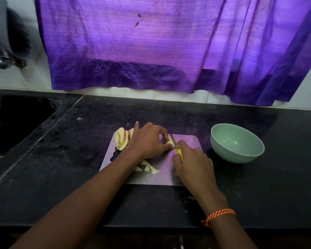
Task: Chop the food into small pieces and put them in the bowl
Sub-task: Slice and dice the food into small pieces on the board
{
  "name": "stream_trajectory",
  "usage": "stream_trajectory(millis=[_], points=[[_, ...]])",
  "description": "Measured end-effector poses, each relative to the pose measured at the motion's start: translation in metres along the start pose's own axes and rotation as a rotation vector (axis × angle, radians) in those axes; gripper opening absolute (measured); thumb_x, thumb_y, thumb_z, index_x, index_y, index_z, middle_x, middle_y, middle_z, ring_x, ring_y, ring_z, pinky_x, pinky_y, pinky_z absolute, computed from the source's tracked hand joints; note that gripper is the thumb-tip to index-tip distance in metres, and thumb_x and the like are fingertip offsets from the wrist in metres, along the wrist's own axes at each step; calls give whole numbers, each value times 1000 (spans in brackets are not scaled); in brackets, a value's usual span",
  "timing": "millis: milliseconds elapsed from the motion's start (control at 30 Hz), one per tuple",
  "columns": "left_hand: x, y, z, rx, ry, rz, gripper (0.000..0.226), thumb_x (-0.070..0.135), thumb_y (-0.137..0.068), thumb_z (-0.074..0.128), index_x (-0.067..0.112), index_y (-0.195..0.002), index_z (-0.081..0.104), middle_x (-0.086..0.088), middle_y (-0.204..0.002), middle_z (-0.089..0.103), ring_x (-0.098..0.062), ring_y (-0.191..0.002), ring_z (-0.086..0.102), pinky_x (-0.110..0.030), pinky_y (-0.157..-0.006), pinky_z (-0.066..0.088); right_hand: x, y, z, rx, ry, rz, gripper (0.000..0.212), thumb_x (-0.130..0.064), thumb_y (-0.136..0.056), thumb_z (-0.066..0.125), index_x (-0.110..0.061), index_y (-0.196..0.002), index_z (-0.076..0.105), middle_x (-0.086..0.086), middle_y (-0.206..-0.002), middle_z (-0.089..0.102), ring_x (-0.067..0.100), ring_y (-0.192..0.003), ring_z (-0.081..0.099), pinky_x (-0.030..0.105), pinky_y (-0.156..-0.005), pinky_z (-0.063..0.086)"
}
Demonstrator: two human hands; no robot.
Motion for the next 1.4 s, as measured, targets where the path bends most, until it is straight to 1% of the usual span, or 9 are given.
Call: stream_trajectory(millis=[300, 467, 600, 700, 833, 933, 1033, 1233, 1400], points=[[-1, -1, 0, 14, -25, -7, 32, 66, -84, 78, 35, -88, 76, 18, -118, 75, -13, -128, 58, -63, -127, 16, 1, 10, -5, 6, 53, -11, 25, -38, -102, 41, -31, -126, 47, 5, -100, 62, 28, -81, 51, 37, -66, 35], [-5, -4, -2, 4, 1, -13, 30, 62, -87, 79, 34, -95, 78, 19, -120, 75, -13, -123, 62, -62, -127, 21, 16, 34, -17, 11, 103, 27, 33, -39, -101, 45, -35, -134, 47, -1, -84, 48, 26, -76, 49, 36, -65, 33], [-7, -3, -1, 8, 6, -7, 31, 65, -85, 78, 36, -93, 78, 21, -117, 75, -12, -121, 63, -62, -125, 26, 20, 35, -19, 26, 64, 34, 31, -40, -100, 49, -35, -131, 50, -1, -83, 46, 24, -73, 41, 36, -64, 31], [-3, -1, -2, 14, 10, 13, 30, 65, -85, 78, 35, -89, 77, 20, -113, 76, -12, -117, 64, -61, -123, 29, 19, 31, -17, 36, 13, 51, 27, -38, -98, 50, -34, -124, 51, 0, -83, 49, 27, -75, 43, 38, -64, 33], [-1, 0, -3, 24, -3, 31, 31, 66, -83, 79, 35, -85, 75, 20, -113, 75, -12, -118, 61, -60, -118, 34, 17, 21, -14, 51, -87, 89, 25, -34, -97, 51, -32, -122, 52, -2, -86, 53, 25, -80, 48, 37, -66, 34], [0, 1, -4, 25, 2, 30, 31, 66, -83, 79, 35, -86, 75, 19, -112, 75, -12, -118, 61, -59, -116, 36, 13, 12, -11, 59, -121, 112, 37, -34, -97, 51, -31, -134, 52, 4, -97, 62, 21, -81, 43, 35, -68, 35], [0, 1, -4, 35, 0, 43, 32, 67, -83, 79, 35, -86, 75, 18, -111, 75, -12, -116, 60, -59, -114, 38, 8, 6, -7, 51, -134, 89, 39, -33, -99, 49, -31, -138, 50, 5, -104, 65, 21, -84, 48, 35, -69, 40], [-1, -1, -2, 8, -6, 35, 30, 65, -85, 78, 35, -88, 74, 18, -115, 74, -12, -120, 59, -62, -118, 33, 3, 4, -3, 32, -100, 93, 43, -35, -103, 47, -30, -146, 45, 5, -108, 64, 18, -84, 42, 33, -70, 35], [-2, -1, -1, -5, 10, 32, 29, 63, -85, 79, 35, -88, 74, 18, -115, 74, -14, -123, 59, -63, -120, 30, 2, 2, 1, 27, -60, 86, 40, -36, -102, 45, -30, -142, 48, 6, -107, 64, 21, -83, 41, 35, -69, 33]])
Point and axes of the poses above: each hand's wrist, its own y-axis away from the middle knuckle, its own z-axis out of the palm, x = y × z, the point moved 4 cm from there along -y, towards the middle knuckle
